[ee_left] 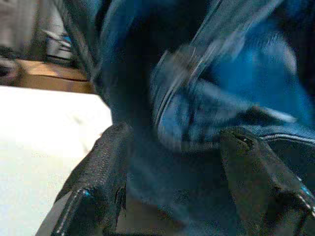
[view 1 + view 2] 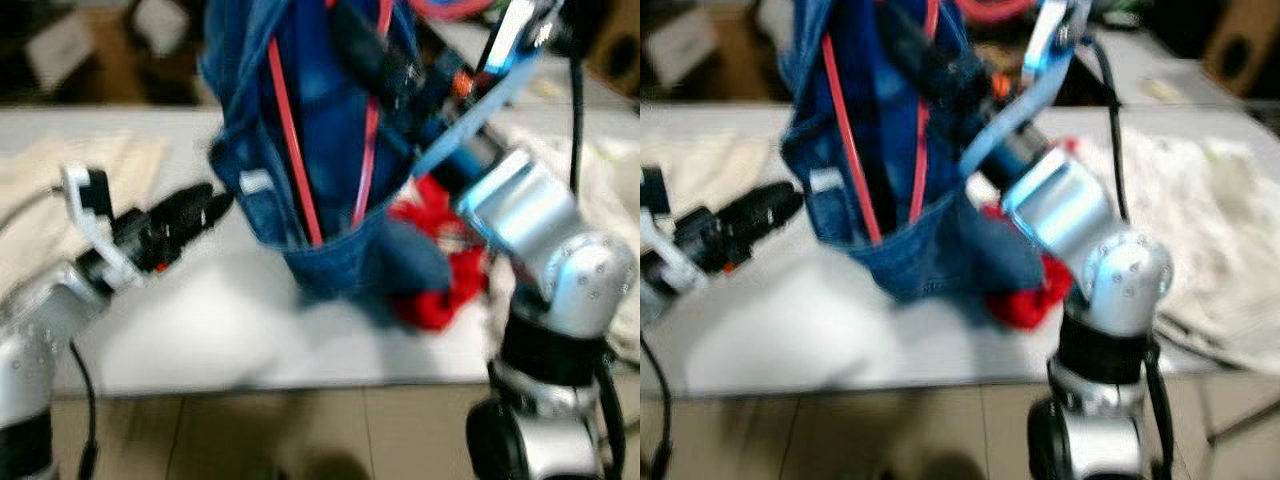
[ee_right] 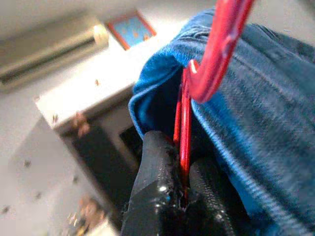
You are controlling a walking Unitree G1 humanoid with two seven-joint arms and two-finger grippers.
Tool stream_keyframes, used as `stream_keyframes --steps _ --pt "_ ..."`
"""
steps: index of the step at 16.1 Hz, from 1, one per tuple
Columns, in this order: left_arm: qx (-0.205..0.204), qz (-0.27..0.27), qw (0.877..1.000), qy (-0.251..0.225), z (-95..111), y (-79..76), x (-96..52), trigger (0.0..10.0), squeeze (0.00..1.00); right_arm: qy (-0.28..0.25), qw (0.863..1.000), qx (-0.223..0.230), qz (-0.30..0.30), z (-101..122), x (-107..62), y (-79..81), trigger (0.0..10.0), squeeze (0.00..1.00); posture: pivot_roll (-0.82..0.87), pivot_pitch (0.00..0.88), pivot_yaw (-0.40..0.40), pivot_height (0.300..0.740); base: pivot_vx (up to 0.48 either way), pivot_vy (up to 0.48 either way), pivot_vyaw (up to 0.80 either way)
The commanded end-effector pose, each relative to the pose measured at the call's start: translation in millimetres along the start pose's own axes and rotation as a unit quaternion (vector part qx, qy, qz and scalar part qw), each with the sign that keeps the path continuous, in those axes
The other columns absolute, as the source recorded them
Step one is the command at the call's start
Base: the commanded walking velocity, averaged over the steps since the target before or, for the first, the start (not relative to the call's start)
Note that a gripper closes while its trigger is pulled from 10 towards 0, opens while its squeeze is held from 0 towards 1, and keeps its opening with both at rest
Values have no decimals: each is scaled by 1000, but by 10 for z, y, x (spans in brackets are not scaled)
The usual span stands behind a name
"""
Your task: Hang hanger
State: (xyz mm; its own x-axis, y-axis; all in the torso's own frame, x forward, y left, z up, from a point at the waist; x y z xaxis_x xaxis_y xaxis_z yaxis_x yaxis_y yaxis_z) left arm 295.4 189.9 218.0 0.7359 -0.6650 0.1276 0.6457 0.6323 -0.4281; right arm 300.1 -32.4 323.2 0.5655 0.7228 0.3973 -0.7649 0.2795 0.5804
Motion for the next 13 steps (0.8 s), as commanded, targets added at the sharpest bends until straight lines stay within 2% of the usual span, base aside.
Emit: stream_keyframes --steps 1,2,3,6,9,13 --pt "11 -10 1000 8 29 -72 -3 10000 1000 36 999 0 -22 -155 -85 -98 10000 0 -64 0 4 740 0 0 738" --pt "15 -14 1000 20 1 -103 -4 10000 1000 46 998 -1 -43 -233 -161 -192 10000 0 -61 0 8 740 0 0 744" --pt "19 -14 998 57 -120 -116 -29 10000 1000 57 996 8 -62 -341 -302 -307 10000 0 -59 0 12 740 0 0 738" --pt "15 -6 994 111 -374 -118 -89 10000 1000 76 992 16 -97 -490 -489 -453 10000 0 -59 0 21 740 0 0 738" --pt "6 -11 993 120 -461 -169 -99 10000 1000 80 990 21 -110 -523 -576 -482 10000 0 -59 0 16 740 0 0 742" --pt "10 -12 991 130 -510 -190 -82 10000 1000 87 990 20 -108 -573 -612 -469 10000 0 -62 0 13 740 0 0 747"
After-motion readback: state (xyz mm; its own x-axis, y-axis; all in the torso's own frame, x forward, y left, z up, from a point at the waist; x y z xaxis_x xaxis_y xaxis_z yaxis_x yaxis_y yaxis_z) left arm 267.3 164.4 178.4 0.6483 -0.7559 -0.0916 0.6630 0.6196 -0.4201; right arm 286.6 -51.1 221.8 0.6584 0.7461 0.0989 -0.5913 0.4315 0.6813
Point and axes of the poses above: a point about 5 cm out from each wrist's last joint towards the gripper, its own x axis pointing out of the wrist towards the gripper, its own z axis along the axis of the wrist's last joint, y = z × x, the point moved 5 cm from there along x, pointing out of the wrist towards the gripper, and after that the axes turned 7 degrees about -x, right-handed, at the moved point
